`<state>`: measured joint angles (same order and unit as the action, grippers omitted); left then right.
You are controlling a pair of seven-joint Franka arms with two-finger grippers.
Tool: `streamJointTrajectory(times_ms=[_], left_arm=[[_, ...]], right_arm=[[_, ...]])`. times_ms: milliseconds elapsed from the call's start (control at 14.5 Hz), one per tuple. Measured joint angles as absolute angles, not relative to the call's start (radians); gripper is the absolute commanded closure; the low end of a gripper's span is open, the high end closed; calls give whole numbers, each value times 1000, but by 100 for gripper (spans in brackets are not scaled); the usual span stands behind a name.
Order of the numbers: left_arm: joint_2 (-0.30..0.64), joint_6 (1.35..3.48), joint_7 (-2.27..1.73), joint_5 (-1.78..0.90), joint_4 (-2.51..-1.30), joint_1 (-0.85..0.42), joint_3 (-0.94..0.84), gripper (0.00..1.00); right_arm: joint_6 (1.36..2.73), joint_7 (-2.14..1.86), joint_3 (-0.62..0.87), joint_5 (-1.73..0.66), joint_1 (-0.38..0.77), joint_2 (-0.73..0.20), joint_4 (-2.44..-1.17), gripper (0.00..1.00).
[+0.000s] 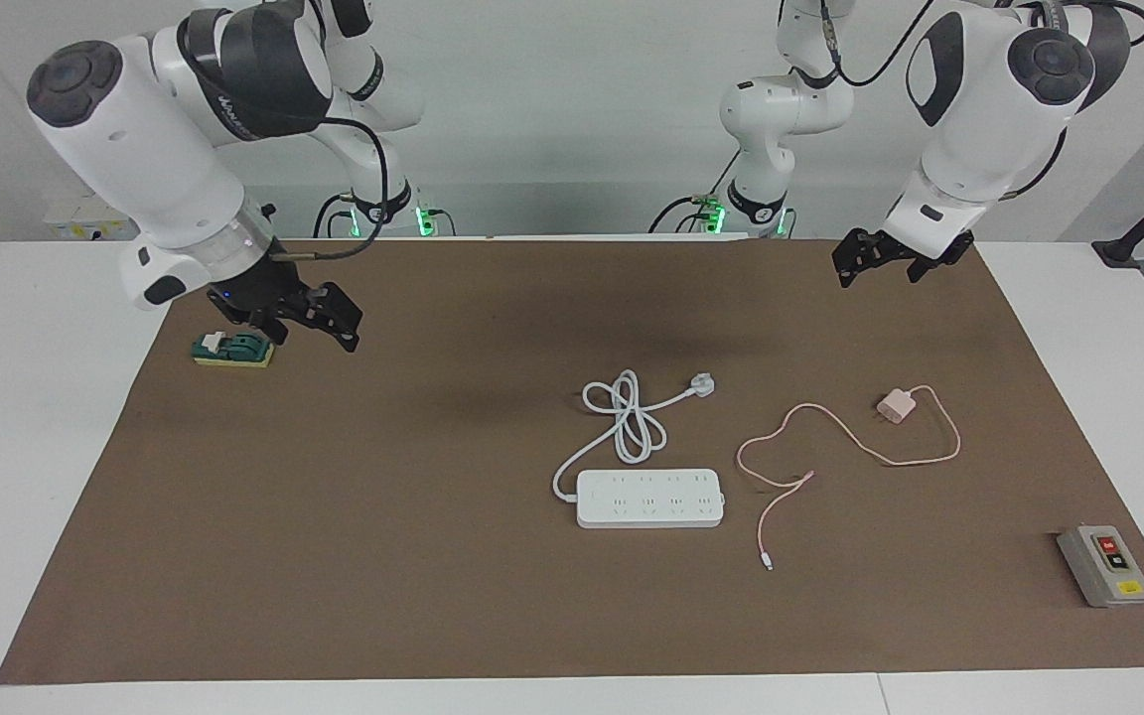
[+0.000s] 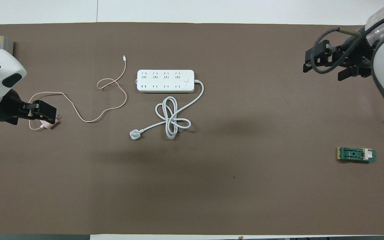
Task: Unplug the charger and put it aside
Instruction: 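Set the charger down with the left gripper while the right gripper withdraws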
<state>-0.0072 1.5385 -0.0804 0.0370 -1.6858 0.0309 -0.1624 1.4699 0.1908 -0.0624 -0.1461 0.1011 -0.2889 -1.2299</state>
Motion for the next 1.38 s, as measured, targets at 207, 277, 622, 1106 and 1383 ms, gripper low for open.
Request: streamJointTrajectory(times_ms=[207,277,622,1106,1383], left_arm=[[-7,1558,-65,36,-1689,30,-153,0],[-7,1556,-65,36,-1689,29,-154,0],[-7,1554,-58,5,-1690,26,-154,0],[-11,1557,-8,-1,-1685,26,-152,0],[-11,1564,-5,-2,-1685,24,-152,0]], right_arm=[[1427,12,-63,-95,63,-239,-1239,0],[1417,-29,-63,-85,49,-216,-1254,0],[1443,-92,-61,-20,13,-53,-1469,0],[1530,-92,-42,30,11,10,-1593,0],[1533,-90,-37,47,11,10,-1595,0]])
